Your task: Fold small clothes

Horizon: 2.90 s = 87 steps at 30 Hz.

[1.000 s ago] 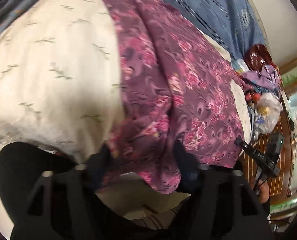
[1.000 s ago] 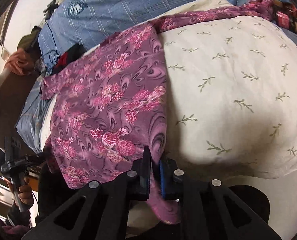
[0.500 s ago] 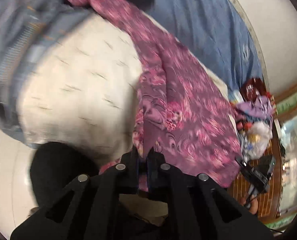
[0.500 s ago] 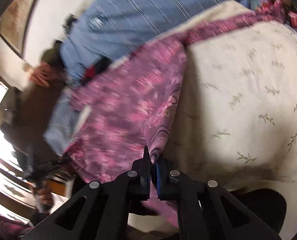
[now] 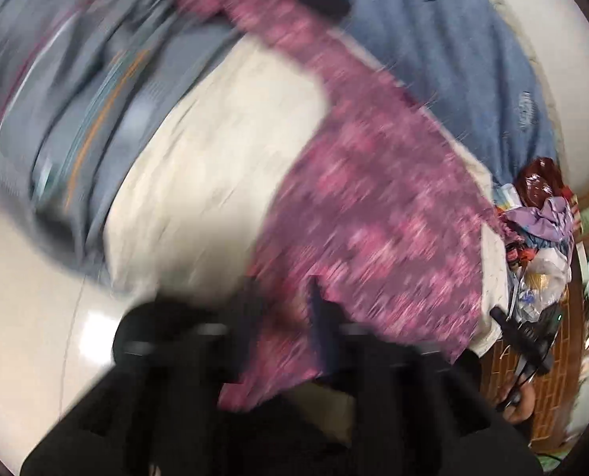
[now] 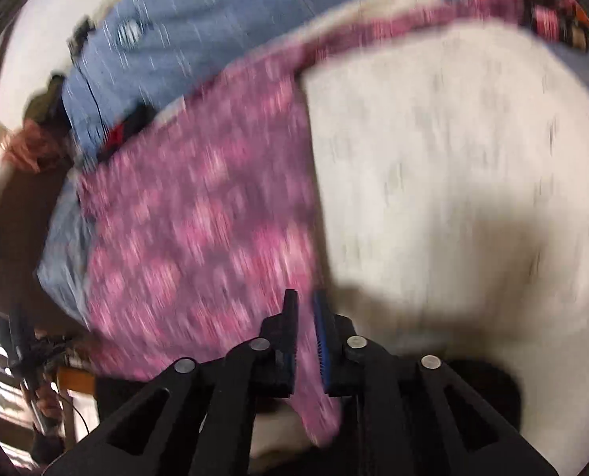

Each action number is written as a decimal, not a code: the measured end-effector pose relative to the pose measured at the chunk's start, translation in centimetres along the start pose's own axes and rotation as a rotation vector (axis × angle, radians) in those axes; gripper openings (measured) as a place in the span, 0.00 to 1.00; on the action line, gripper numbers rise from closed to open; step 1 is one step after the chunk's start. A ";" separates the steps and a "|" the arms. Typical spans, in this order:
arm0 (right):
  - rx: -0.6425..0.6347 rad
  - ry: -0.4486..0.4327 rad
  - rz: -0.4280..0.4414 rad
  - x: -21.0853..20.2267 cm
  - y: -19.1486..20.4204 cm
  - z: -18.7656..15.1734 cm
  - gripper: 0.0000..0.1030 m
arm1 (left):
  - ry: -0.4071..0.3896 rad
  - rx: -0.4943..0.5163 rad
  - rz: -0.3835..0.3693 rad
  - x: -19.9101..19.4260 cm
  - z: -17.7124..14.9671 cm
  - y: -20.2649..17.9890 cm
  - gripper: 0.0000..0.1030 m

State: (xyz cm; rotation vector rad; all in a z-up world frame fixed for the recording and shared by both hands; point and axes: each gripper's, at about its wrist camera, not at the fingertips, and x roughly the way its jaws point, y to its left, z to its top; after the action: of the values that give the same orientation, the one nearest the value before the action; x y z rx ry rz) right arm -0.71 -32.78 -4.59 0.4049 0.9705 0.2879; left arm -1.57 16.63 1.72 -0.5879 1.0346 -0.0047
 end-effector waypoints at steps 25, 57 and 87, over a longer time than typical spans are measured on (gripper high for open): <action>0.399 -0.386 -0.128 0.2 -13.6 17.5 0.49 | 0.045 0.236 0.027 14.9 13.0 -15.0 0.67; 0.742 -0.553 -0.258 -0.7 -22.5 20.9 0.69 | -0.025 0.316 -0.163 21.4 16.6 -19.6 0.70; -0.178 -0.143 0.056 18.6 20.1 22.5 0.10 | -0.088 0.082 -0.106 18.2 21.4 -11.0 0.70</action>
State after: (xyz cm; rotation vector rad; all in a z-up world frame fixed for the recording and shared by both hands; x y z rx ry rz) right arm 27.07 -11.84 2.06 0.2858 0.7875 0.3884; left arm 28.20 12.12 0.10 -0.5627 0.9127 -0.1126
